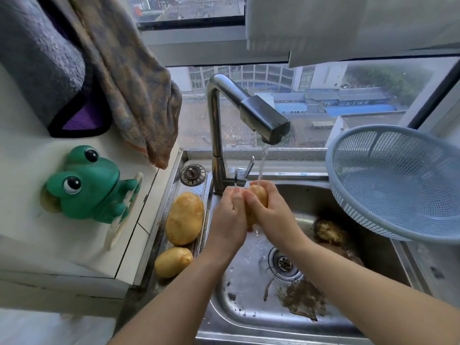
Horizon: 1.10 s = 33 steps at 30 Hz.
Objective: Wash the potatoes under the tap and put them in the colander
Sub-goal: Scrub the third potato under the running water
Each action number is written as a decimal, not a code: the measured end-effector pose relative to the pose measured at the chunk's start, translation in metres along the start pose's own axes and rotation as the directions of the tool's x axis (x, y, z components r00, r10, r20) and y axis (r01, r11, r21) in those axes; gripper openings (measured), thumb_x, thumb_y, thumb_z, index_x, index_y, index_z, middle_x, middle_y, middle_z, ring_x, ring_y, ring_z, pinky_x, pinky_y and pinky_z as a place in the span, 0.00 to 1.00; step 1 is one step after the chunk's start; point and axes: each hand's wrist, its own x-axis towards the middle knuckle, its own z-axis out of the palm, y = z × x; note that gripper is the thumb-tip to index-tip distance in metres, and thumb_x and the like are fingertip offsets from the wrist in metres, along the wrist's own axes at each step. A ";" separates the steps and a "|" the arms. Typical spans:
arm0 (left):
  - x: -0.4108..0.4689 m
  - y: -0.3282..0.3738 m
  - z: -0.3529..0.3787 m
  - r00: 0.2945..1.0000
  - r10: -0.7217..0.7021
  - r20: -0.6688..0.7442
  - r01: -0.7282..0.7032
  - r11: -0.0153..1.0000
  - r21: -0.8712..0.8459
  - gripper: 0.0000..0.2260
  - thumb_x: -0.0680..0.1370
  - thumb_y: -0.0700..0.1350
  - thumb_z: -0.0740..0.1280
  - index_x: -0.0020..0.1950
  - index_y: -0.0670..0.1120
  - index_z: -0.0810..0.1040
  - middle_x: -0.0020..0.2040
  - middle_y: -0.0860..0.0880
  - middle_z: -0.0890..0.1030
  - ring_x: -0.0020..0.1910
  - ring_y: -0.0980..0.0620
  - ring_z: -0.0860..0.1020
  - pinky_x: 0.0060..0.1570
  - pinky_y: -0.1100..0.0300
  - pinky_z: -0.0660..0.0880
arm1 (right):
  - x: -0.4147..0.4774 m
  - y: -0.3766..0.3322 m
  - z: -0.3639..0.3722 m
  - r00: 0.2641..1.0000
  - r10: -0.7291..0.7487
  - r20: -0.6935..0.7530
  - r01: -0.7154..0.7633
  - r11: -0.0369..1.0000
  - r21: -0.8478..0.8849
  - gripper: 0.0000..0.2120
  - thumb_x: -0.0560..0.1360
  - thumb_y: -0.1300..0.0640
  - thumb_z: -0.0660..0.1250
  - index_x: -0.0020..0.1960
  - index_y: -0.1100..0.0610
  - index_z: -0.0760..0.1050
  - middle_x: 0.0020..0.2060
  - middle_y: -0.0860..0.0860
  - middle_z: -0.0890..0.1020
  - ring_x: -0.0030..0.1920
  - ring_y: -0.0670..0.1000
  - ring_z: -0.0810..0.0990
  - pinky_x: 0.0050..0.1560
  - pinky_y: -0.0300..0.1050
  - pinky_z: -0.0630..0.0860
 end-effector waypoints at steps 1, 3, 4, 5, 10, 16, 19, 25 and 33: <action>-0.001 -0.001 -0.001 1.000 0.026 -0.003 -0.026 0.999 0.038 0.12 0.85 0.46 0.51 0.48 0.47 0.72 0.40 0.52 0.76 0.39 0.61 0.75 0.35 0.73 0.69 | -0.001 0.002 -0.002 0.999 -0.025 0.025 0.026 0.999 -0.041 0.10 0.79 0.52 0.64 0.59 0.53 0.71 0.47 0.49 0.79 0.48 0.50 0.80 0.47 0.47 0.80; -0.006 -0.002 0.001 0.995 0.096 -0.006 -0.095 0.990 0.102 0.11 0.84 0.48 0.52 0.52 0.47 0.72 0.42 0.53 0.78 0.40 0.61 0.77 0.36 0.73 0.70 | 0.001 0.001 -0.005 0.999 -0.043 0.033 0.046 0.996 -0.076 0.04 0.80 0.54 0.62 0.54 0.52 0.72 0.45 0.49 0.79 0.46 0.49 0.79 0.44 0.39 0.78; -0.008 -0.003 0.003 0.993 0.121 -0.002 -0.120 0.986 0.112 0.10 0.84 0.49 0.53 0.52 0.48 0.72 0.42 0.53 0.78 0.40 0.61 0.77 0.35 0.72 0.71 | 0.003 -0.002 -0.005 0.999 -0.038 0.008 0.038 0.996 -0.078 0.03 0.80 0.55 0.61 0.50 0.53 0.72 0.43 0.50 0.80 0.44 0.49 0.79 0.41 0.38 0.77; -0.011 -0.004 0.006 0.990 0.138 0.011 -0.138 0.984 0.116 0.10 0.84 0.51 0.53 0.52 0.50 0.71 0.43 0.53 0.78 0.40 0.61 0.78 0.35 0.71 0.72 | 0.007 -0.002 -0.004 0.999 -0.017 -0.034 0.015 0.998 -0.061 0.06 0.81 0.55 0.59 0.47 0.53 0.73 0.41 0.51 0.80 0.42 0.49 0.79 0.41 0.40 0.77; -0.013 -0.011 0.008 0.987 0.158 0.024 -0.160 0.983 0.095 0.13 0.82 0.57 0.54 0.57 0.50 0.71 0.51 0.50 0.79 0.50 0.56 0.79 0.47 0.57 0.77 | 0.014 -0.005 -0.004 0.985 0.173 0.008 -0.171 0.962 0.215 0.13 0.82 0.58 0.55 0.44 0.58 0.74 0.38 0.56 0.78 0.38 0.52 0.77 0.38 0.47 0.76; -0.004 -0.011 -0.003 0.999 0.045 -0.022 -0.045 0.999 -0.001 0.11 0.83 0.53 0.52 0.48 0.51 0.70 0.42 0.49 0.76 0.42 0.49 0.77 0.42 0.50 0.77 | 0.007 -0.013 -0.020 0.907 0.160 0.389 -0.329 0.846 0.420 0.09 0.82 0.62 0.55 0.57 0.59 0.73 0.46 0.57 0.77 0.43 0.51 0.76 0.42 0.46 0.77; -0.003 -0.011 -0.005 1.000 0.001 0.013 0.000 1.000 -0.030 0.11 0.84 0.49 0.51 0.47 0.50 0.70 0.41 0.47 0.76 0.43 0.45 0.78 0.42 0.48 0.79 | 0.007 -0.016 -0.029 0.864 0.170 0.474 -0.368 0.855 0.365 0.11 0.80 0.65 0.57 0.61 0.59 0.72 0.52 0.58 0.76 0.47 0.52 0.78 0.47 0.46 0.80; -0.010 -0.010 -0.002 0.990 0.132 0.044 -0.135 0.989 0.055 0.09 0.83 0.51 0.53 0.54 0.50 0.70 0.48 0.51 0.77 0.47 0.57 0.77 0.43 0.66 0.74 | 0.005 -0.027 -0.027 0.923 0.219 0.316 -0.285 0.941 0.181 0.08 0.76 0.62 0.66 0.56 0.59 0.76 0.51 0.57 0.78 0.46 0.51 0.81 0.43 0.47 0.83; -0.006 -0.013 -0.006 0.972 0.207 0.110 -0.217 0.971 0.095 0.09 0.82 0.56 0.55 0.58 0.54 0.69 0.53 0.55 0.75 0.53 0.66 0.74 0.47 0.74 0.71 | 0.010 -0.020 -0.029 0.926 0.251 0.282 -0.335 0.891 0.308 0.13 0.78 0.54 0.63 0.53 0.61 0.80 0.47 0.59 0.81 0.46 0.54 0.79 0.49 0.51 0.80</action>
